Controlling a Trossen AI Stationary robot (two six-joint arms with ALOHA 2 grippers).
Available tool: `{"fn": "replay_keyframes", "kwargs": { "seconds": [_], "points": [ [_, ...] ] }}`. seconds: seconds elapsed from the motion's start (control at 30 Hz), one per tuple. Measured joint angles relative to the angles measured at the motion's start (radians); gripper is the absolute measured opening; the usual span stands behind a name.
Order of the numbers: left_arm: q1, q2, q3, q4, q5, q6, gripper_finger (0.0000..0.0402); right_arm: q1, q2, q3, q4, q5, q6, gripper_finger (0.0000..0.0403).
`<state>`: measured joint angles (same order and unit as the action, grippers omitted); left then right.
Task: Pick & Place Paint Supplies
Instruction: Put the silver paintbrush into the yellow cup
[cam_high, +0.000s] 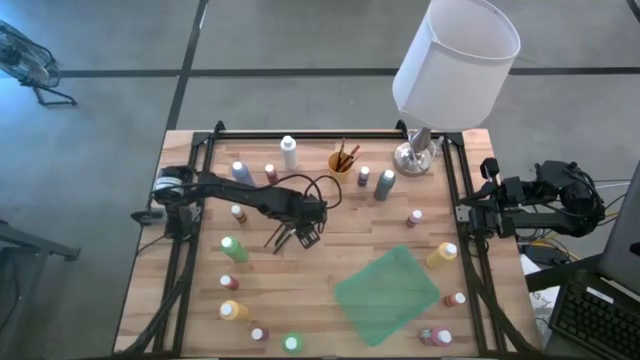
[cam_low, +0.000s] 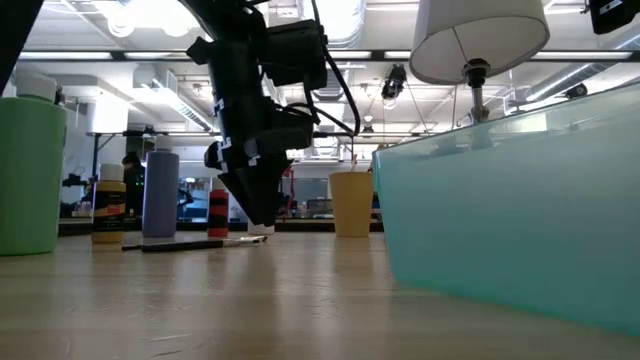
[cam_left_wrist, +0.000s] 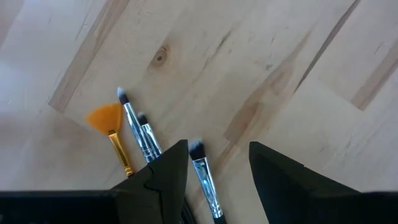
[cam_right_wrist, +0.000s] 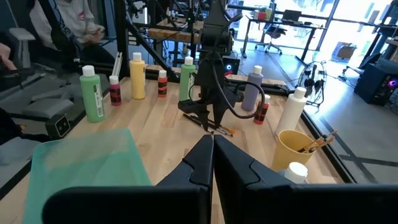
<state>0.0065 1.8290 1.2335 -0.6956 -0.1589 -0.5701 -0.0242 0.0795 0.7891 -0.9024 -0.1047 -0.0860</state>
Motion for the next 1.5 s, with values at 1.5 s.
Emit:
{"fn": "replay_keyframes", "kwargs": {
  "seconds": [1.5],
  "points": [
    [0.017,0.036,-0.076,0.104,0.031,0.014,0.0127,0.0,0.0,0.0,0.0,0.0,0.0,0.0008]
  ]
}}
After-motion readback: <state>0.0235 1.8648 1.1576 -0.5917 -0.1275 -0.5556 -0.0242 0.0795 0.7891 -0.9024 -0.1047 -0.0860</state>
